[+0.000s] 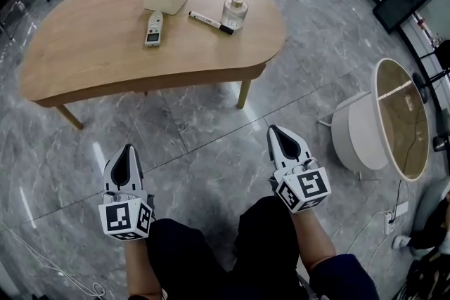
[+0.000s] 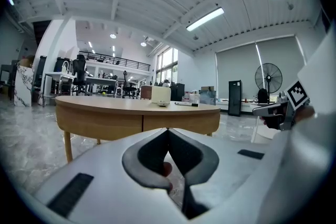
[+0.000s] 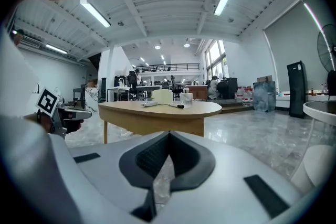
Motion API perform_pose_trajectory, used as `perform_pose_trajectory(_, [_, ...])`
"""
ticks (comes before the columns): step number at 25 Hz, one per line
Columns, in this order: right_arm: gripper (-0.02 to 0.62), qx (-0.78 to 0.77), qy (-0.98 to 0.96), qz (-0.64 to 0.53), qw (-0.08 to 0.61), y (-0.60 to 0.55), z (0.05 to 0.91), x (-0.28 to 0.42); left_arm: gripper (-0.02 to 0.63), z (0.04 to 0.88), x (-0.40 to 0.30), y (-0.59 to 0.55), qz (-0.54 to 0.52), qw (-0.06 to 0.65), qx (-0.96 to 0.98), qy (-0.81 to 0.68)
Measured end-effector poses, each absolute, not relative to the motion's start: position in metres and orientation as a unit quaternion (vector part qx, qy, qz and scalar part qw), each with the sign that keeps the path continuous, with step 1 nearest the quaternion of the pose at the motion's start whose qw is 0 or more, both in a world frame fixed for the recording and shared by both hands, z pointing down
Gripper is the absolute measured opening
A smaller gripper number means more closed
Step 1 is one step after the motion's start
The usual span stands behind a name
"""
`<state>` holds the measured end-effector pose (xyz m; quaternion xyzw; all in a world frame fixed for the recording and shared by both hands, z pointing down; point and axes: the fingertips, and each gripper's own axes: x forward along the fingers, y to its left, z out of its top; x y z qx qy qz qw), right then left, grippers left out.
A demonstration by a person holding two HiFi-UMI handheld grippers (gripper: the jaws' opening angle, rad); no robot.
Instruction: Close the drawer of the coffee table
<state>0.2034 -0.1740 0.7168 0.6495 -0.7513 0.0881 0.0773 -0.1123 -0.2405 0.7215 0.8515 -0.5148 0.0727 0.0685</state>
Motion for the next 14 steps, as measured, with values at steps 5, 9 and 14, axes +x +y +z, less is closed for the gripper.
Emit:
perform_pose_trajectory(5, [0.026,0.645,-0.755,0.09,0.077,-0.1724,0.7175,0.202,0.025,0.7223,-0.1098,-0.2375,0.071,0.074,0.854,-0.51])
perform_pose_trajectory(9, [0.026,0.641,-0.758,0.092,0.074,-0.1711,0.7165,0.2014,0.025,0.7159,-0.1096,-0.235,0.059,0.072,0.857,-0.507])
perform_pose_trajectory(14, [0.026,0.633,-0.766,0.083,0.075,-0.179,0.7167,0.1977,0.025,0.7176,-0.1102,-0.2363,0.064,0.066,0.853,-0.514])
